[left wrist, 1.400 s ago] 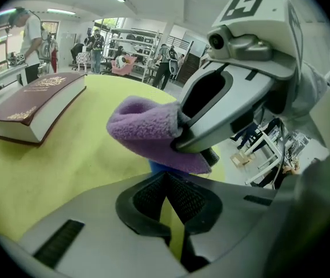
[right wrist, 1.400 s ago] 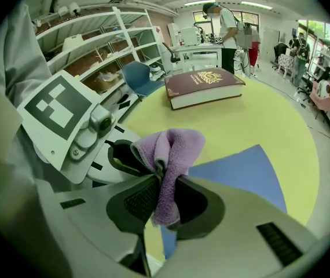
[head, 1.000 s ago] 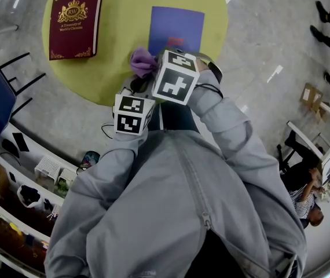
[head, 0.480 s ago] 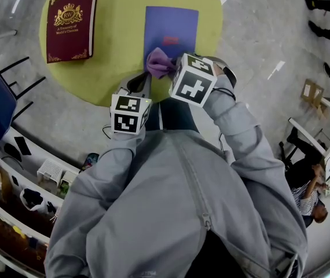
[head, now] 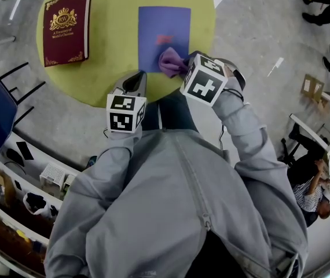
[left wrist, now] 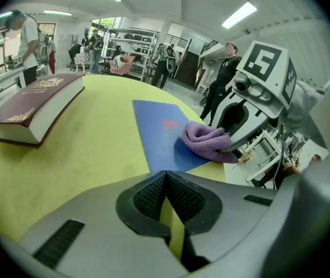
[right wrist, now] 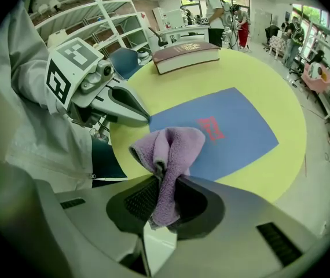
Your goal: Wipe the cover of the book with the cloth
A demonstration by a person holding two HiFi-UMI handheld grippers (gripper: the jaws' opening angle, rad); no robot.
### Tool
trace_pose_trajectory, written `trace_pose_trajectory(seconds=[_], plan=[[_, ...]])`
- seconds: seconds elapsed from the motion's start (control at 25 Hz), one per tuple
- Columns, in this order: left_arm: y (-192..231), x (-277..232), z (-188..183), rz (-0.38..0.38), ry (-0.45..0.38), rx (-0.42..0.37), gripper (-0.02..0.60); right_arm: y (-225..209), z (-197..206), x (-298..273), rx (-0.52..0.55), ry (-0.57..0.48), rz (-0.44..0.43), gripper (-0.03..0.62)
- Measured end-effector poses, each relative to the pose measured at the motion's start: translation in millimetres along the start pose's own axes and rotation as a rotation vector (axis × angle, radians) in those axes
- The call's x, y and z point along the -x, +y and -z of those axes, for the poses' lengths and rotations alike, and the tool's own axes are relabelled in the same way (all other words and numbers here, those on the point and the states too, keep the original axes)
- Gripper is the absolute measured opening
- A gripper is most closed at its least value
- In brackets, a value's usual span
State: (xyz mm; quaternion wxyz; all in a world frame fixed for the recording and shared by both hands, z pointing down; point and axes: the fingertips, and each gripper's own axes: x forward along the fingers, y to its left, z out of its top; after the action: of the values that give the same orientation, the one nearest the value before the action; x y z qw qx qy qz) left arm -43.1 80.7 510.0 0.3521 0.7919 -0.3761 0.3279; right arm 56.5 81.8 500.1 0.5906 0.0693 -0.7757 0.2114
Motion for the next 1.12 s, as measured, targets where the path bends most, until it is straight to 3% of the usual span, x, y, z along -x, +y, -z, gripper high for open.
trace_pose_trajectory(seconds=[0.8, 0.96, 1.12], plan=[[-1.6, 1.7, -1.1, 0.010, 0.020, 0.016, 0.018, -5.5, 36.9, 22.2, -0.086, 0.045, 0.037, 0.087], [-3.9, 8.5, -4.7, 0.004, 0.032, -0.005, 0.017, -6.3, 34.9, 42.7, -0.164, -0.054, 0.077, 0.087], [-7.8, 26.5, -23.7, -0.001, 0.000, -0.043, 0.017, -11.7, 17.4, 77.2, -0.217, -0.203, 0.186, 0.087]])
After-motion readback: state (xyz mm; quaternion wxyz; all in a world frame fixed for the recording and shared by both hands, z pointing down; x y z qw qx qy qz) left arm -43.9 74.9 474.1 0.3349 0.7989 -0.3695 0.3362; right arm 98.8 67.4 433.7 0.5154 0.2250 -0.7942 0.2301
